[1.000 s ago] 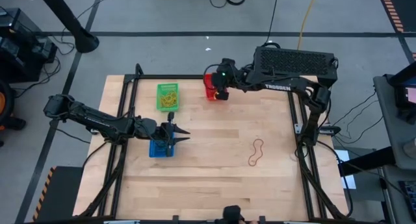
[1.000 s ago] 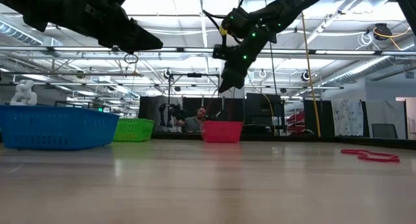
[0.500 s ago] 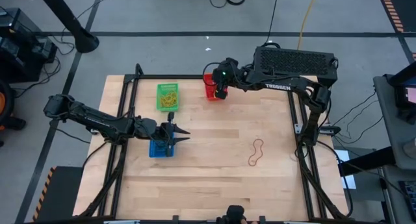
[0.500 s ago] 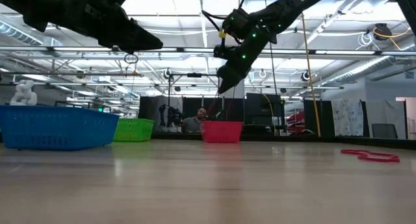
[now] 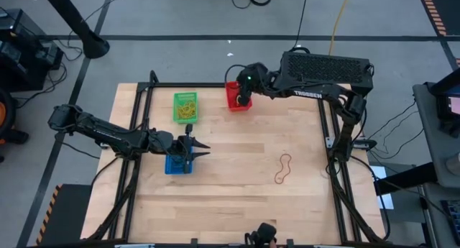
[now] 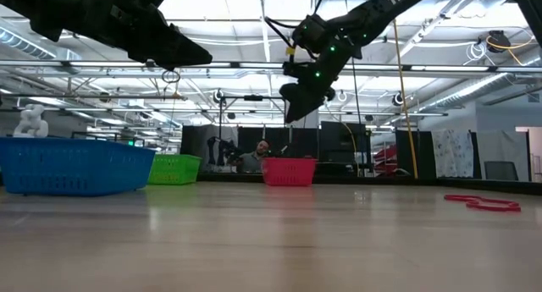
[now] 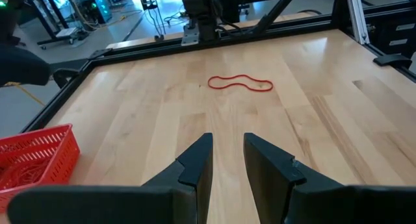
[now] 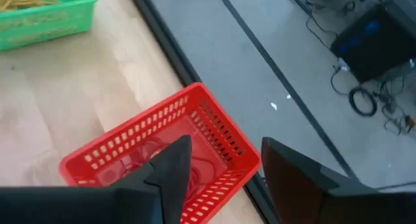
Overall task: Sort rubber bands into baskets
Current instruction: Put the red rubber band into the red bin
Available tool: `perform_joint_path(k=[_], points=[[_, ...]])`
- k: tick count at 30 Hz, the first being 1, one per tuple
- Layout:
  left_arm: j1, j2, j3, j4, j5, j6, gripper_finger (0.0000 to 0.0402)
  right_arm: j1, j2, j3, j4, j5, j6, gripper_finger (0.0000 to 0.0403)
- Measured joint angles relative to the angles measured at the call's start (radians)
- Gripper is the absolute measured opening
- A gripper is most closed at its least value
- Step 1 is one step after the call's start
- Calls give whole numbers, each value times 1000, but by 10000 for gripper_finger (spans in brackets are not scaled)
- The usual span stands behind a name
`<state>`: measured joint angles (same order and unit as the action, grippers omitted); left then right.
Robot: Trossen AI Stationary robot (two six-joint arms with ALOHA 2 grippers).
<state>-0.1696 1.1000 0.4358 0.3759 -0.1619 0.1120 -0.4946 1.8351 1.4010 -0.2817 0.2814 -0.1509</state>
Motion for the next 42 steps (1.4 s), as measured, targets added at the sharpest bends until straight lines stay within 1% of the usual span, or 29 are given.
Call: perform_joint_path(k=[5,9,12,15,17,22,25,27,29,34,39,42], points=[[0,0,0,0,0,0,95,-10,0,0,-16,1,17,185],[0,0,0,0,0,0,95,0,0,0,-128,-4,17,179],[0,0,0,0,0,0,95,15,0,-1,-246,-70,23,174],[0,0,0,0,0,0,95,38,-5,-1,-343,-178,54,170],[0,0,0,0,0,0,95,61,-12,-1,-395,-230,71,168],[0,0,0,3,0,0,95,123,-28,-1,-556,-234,67,161],[0,0,0,8,0,-2,95,161,-28,-1,-718,-257,94,157],[0,0,0,8,0,-2,95,195,-28,-7,-799,-313,122,155],[0,0,0,8,0,-2,95,238,-28,-31,-837,-373,159,155],[0,0,0,7,0,-2,95,376,-37,-126,-862,-484,224,155],[0,0,0,7,0,-2,95,524,-35,-235,-855,-498,238,155],[0,0,0,7,0,-2,95,598,-35,-296,-821,-487,209,155]])
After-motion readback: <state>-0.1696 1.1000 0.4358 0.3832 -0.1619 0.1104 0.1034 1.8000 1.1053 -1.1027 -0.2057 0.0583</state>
